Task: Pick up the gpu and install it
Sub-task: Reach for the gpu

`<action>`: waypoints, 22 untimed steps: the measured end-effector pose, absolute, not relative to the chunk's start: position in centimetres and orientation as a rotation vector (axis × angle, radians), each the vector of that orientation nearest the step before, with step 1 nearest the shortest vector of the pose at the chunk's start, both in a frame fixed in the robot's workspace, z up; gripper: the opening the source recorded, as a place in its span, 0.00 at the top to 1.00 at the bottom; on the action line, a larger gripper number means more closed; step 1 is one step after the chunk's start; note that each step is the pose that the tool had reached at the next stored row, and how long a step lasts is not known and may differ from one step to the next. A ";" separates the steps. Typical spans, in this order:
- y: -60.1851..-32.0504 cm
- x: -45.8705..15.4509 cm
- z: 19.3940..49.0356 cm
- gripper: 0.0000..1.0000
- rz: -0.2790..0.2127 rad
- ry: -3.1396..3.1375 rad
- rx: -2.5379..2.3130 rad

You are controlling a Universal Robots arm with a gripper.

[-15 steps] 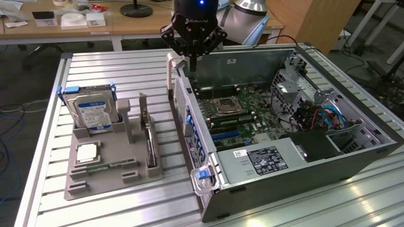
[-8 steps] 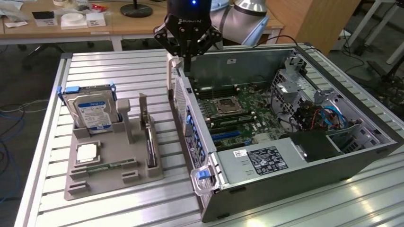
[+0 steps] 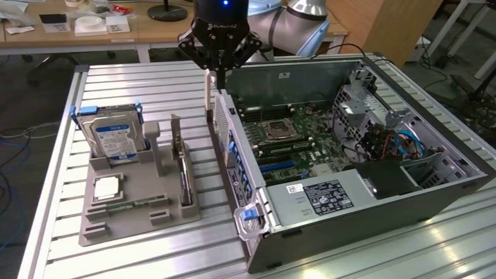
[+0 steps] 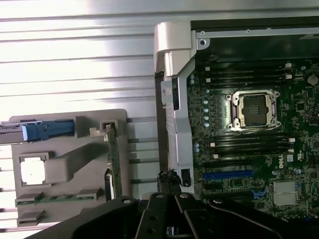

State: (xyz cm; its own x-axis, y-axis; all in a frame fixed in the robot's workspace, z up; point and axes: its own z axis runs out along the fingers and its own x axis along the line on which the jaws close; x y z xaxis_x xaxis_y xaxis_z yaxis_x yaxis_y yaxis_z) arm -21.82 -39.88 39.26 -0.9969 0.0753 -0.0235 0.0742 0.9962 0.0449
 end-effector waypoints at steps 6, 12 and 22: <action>-39.9 -22.8 39.3 0.89 0.068 3.113 0.117; -39.9 -23.5 39.3 0.89 0.068 3.113 0.117; -39.9 -24.0 39.3 0.89 0.068 3.114 0.117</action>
